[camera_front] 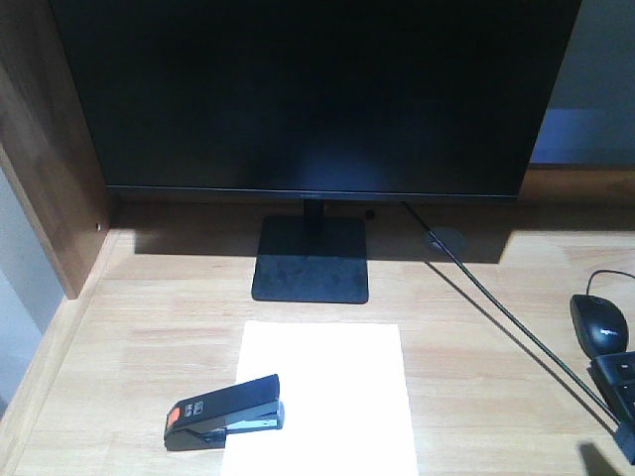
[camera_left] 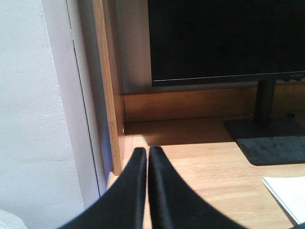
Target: Grab stapler and paper to desk for stapling
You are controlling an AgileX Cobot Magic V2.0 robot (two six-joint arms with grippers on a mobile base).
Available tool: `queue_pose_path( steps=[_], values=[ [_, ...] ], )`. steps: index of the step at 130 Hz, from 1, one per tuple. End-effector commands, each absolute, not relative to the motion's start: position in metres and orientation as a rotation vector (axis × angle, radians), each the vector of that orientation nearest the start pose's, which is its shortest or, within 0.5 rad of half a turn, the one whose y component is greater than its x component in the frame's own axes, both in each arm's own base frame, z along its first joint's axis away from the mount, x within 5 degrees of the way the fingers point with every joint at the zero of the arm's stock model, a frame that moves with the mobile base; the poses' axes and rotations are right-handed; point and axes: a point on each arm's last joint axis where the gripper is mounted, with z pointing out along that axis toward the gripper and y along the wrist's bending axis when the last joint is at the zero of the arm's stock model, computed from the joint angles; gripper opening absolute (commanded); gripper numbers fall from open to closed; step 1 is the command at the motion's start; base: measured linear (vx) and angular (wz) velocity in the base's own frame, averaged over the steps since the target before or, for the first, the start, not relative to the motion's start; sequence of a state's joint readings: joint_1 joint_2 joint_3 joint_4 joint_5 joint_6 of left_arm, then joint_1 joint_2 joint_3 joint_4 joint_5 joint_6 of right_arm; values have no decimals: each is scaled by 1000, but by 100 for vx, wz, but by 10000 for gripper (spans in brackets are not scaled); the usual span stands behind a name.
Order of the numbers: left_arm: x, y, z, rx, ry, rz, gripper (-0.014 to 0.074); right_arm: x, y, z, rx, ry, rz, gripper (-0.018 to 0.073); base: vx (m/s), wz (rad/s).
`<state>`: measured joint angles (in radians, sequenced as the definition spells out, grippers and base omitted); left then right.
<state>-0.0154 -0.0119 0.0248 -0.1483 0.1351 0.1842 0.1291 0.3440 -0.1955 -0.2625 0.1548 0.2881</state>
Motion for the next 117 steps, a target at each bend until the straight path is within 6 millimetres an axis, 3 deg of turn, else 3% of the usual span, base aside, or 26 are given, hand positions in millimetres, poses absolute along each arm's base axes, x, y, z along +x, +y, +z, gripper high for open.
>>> queue_pose_path(
  steps=[1,38,91,117],
  values=[
    [56,-2,197,32,1552,-6,-6,89,10,256,-89,1702,91,-6,0,0],
    [56,-2,197,32,1552,-6,-6,87,8,256,-89,1679,56,-6,0,0],
    [56,-2,197,33,1552,-5,-6,62,2,200,-21,1609,34,-6,0,0],
    [56,-2,197,33,1552,-5,-6,56,0,195,-42,1590,-18,-6,0,0]
  ],
)
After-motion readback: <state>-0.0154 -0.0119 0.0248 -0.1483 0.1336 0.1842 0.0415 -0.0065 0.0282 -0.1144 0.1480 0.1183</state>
